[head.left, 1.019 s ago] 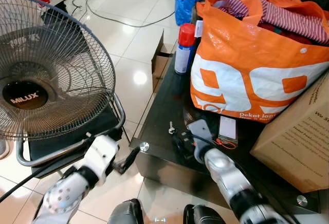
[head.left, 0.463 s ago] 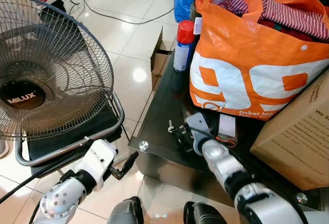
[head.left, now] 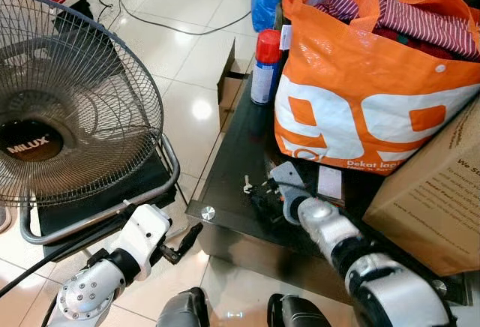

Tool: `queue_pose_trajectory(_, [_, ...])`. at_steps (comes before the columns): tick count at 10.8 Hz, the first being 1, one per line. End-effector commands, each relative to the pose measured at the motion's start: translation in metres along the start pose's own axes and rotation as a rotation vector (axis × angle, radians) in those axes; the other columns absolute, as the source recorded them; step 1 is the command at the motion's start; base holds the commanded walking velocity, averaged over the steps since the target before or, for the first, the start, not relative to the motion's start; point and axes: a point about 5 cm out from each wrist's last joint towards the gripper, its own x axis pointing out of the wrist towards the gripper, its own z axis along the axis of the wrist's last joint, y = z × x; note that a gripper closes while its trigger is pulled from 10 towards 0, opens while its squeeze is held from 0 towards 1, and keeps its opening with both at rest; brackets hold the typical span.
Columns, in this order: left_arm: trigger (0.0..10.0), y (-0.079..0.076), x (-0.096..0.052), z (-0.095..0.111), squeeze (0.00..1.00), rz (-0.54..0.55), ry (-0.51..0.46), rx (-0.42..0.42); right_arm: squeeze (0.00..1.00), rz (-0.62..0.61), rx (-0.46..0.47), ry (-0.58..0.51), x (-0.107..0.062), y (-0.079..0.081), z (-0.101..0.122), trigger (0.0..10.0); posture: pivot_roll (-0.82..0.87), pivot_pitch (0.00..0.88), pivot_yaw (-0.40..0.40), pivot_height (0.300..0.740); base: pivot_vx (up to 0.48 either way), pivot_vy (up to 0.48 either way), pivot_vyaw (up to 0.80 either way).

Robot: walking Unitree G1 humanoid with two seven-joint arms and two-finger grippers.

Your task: Hang keys on a hook

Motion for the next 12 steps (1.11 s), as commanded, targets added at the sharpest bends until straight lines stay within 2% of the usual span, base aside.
queue_pose_trajectory(1, [10.0, -0.003, 0.0, 0.0, 0.0, -0.023, 0.009, 0.002, 0.0, 0.069, 0.056, 0.091, 0.0, 0.01, -0.021, 10.0, 0.03, 0.227, -0.008, 0.74, 0.0, 0.0, 0.0])
queue_pose_trajectory(4, [10.0, -0.005, 0.002, 0.001, 0.0, -0.042, 0.006, 0.001, 0.0, 0.183, 0.036, 0.098, -0.004, 0.009, -0.023, 10.0, 0.03, 0.217, -0.011, 0.74, 0.0, 0.0, 0.0])
queue_pose_trajectory(7, [10.0, -0.005, 0.005, 0.002, 0.0, -0.048, 0.0, 0.006, 0.0, 0.257, 0.01, 0.095, -0.018, 0.007, -0.043, 10.0, 0.03, 0.203, -0.016, 0.74, 0.0, 0.0, 0.0])
queue_pose_trajectory(9, [10.0, -0.006, 0.008, 0.003, 0.0, -0.049, -0.006, 0.007, 0.0, 0.248, 0.038, 0.047, -0.028, 0.007, -0.046, 10.0, 0.03, 0.19, -0.017, 0.74, 0.0, 0.0, 0.0])
queue_pose_trajectory(11, [10.0, -0.005, 0.014, 0.003, 0.0, -0.048, -0.016, 0.008, 0.0, 0.191, 0.104, -0.134, -0.038, 0.006, -0.026, 10.0, 0.03, 0.164, -0.018, 0.74, 0.0, 0.0, 0.0])
queue_pose_trajectory(12, [10.0, -0.004, 0.015, 0.003, 0.0, -0.046, -0.017, 0.007, 0.0, 0.189, 0.106, -0.16, -0.044, 0.007, -0.026, 10.0, 0.02, 0.153, -0.02, 0.74, 0.0, 0.0, 0.0])
